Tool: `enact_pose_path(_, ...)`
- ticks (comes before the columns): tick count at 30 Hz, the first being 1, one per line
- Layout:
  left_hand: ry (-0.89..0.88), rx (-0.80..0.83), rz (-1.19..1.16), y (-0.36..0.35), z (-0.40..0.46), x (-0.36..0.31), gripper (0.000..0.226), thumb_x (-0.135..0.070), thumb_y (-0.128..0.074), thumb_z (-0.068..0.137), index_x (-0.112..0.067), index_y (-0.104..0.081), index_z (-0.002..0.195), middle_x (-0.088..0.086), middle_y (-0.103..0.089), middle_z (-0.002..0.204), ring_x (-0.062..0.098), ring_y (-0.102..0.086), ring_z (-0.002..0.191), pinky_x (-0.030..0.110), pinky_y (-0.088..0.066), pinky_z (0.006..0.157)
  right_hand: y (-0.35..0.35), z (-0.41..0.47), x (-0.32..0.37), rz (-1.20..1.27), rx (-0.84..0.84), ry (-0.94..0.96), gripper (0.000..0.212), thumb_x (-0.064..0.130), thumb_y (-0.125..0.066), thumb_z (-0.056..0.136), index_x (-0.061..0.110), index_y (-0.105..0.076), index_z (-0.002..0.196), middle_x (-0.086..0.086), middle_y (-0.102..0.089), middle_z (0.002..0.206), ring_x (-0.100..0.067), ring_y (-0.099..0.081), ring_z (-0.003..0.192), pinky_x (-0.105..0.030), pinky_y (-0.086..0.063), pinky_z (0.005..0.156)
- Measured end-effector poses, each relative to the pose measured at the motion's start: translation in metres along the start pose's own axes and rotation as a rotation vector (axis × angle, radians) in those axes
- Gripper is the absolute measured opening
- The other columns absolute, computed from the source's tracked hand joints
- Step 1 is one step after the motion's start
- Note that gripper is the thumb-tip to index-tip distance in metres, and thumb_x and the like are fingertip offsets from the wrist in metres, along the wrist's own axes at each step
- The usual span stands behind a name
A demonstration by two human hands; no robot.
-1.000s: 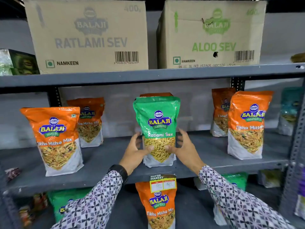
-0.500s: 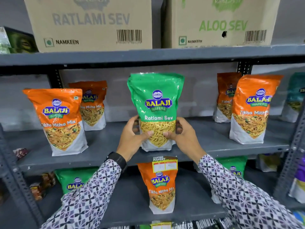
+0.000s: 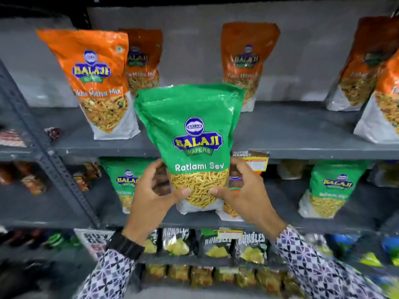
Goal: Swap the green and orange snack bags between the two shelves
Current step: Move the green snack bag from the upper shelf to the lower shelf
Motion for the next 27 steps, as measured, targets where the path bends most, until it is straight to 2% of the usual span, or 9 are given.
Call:
enact_pose_path(3, 0.096, 0.034, 0.055, 0.008, -0.014, 0.037, 0.07, -0.01, -0.092, 0.067, -0.04, -0.057, 0.119, -0.035, -0.073, 0.11, -0.012, -0.07, 0.099, 0.01, -0.055, 0.081, -0.031, -0.014, -0.037, -0.024, 0.066, -0.1, 0.064, 0.027, -0.094, 0.073, 0.038, -0.058, 0.125, 0.014, -0.076, 0.113, -0.005, -0.072, 0.104, -0.037, -0.062, 0.091)
enact_pose_path(5, 0.171, 0.069, 0.086, 0.013, -0.02, 0.066, 0.068, -0.01, -0.091, 0.071, -0.043, -0.054, 0.117, -0.042, -0.07, 0.107, -0.016, -0.068, 0.099, 0.014, -0.053, 0.084, -0.052, -0.021, -0.061, -0.063, 0.106, -0.152, 0.063, 0.031, -0.093, 0.074, 0.042, -0.054, 0.123, 0.013, -0.075, 0.118, -0.008, -0.072, 0.109, -0.041, -0.061, 0.095)
enact_pose_path(9, 0.323, 0.117, 0.144, 0.017, -0.017, 0.121, 0.074, -0.018, -0.092, 0.073, -0.038, -0.051, 0.131, -0.019, -0.07, 0.122, 0.004, -0.065, 0.118, 0.045, -0.048, 0.111, -0.087, -0.02, -0.105, -0.13, 0.165, -0.259, 0.06, 0.026, -0.09, 0.078, 0.036, -0.051, 0.121, 0.011, -0.071, 0.123, -0.015, -0.069, 0.114, -0.048, -0.059, 0.098)
enact_pose_path(12, 0.385, 0.115, 0.217, 0.013, 0.0, 0.151, 0.089, -0.033, -0.095, 0.065, -0.034, -0.046, 0.139, -0.008, -0.063, 0.137, 0.024, -0.06, 0.129, 0.058, -0.042, 0.117, -0.105, -0.006, -0.126, -0.188, 0.175, -0.337, 0.061, 0.019, -0.09, 0.077, 0.022, -0.052, 0.124, 0.002, -0.074, 0.122, -0.021, -0.07, 0.11, -0.05, -0.059, 0.097)
enact_pose_path(13, 0.395, 0.118, 0.243, 0.01, 0.008, 0.158, 0.093, -0.034, -0.095, 0.064, -0.031, -0.044, 0.143, -0.005, -0.062, 0.139, 0.027, -0.057, 0.132, 0.058, -0.041, 0.118, -0.111, 0.0, -0.131, -0.209, 0.174, -0.356, 0.062, 0.016, -0.09, 0.077, 0.019, -0.051, 0.125, 0.0, -0.074, 0.123, -0.022, -0.07, 0.109, -0.048, -0.059, 0.096)
enact_pose_path(15, 0.41, 0.119, 0.261, 0.005, 0.024, 0.168, 0.085, -0.019, -0.092, 0.073, -0.023, -0.043, 0.142, -0.007, -0.061, 0.128, 0.025, -0.056, 0.127, 0.05, -0.043, 0.115, -0.12, 0.015, -0.138, -0.244, 0.167, -0.38, 0.062, 0.012, -0.089, 0.077, 0.015, -0.05, 0.125, -0.002, -0.075, 0.123, -0.022, -0.07, 0.106, -0.045, -0.059, 0.094)
enact_pose_path(18, 0.42, 0.118, 0.278, 0.0, 0.043, 0.179, 0.065, -0.002, -0.086, 0.078, -0.022, -0.046, 0.124, -0.015, -0.062, 0.108, 0.021, -0.058, 0.113, 0.036, -0.046, 0.097, -0.131, 0.036, -0.147, -0.319, 0.164, -0.382, 0.061, 0.008, -0.086, 0.079, 0.015, -0.047, 0.125, -0.008, -0.077, 0.119, -0.031, -0.075, 0.105, -0.049, -0.062, 0.088)
enact_pose_path(23, 0.404, 0.084, 0.325, -0.006, 0.059, 0.203, 0.066, -0.003, -0.089, 0.074, -0.021, -0.045, 0.119, 0.002, -0.068, 0.12, 0.027, -0.064, 0.113, 0.036, -0.048, 0.091, -0.139, 0.056, -0.158, -0.369, 0.195, -0.432, 0.061, 0.008, -0.084, 0.083, 0.011, -0.046, 0.13, -0.01, -0.076, 0.116, -0.026, -0.069, 0.095, -0.037, -0.057, 0.085)
enact_pose_path(27, 0.381, 0.084, 0.345, -0.008, 0.059, 0.215, 0.064, -0.007, -0.087, 0.078, -0.024, -0.043, 0.121, -0.001, -0.069, 0.121, 0.024, -0.064, 0.113, 0.036, -0.05, 0.094, -0.144, 0.055, -0.175, -0.366, 0.184, -0.443, 0.056, 0.015, -0.086, 0.082, 0.017, -0.046, 0.121, -0.007, -0.077, 0.11, -0.03, -0.075, 0.097, -0.053, -0.061, 0.091)
Point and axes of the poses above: each hand's wrist, its own z-axis towards the middle knuckle, its own y-axis out of the back of the hand, x = y × z, the point moved 1 cm from there along z, towards the middle knuckle
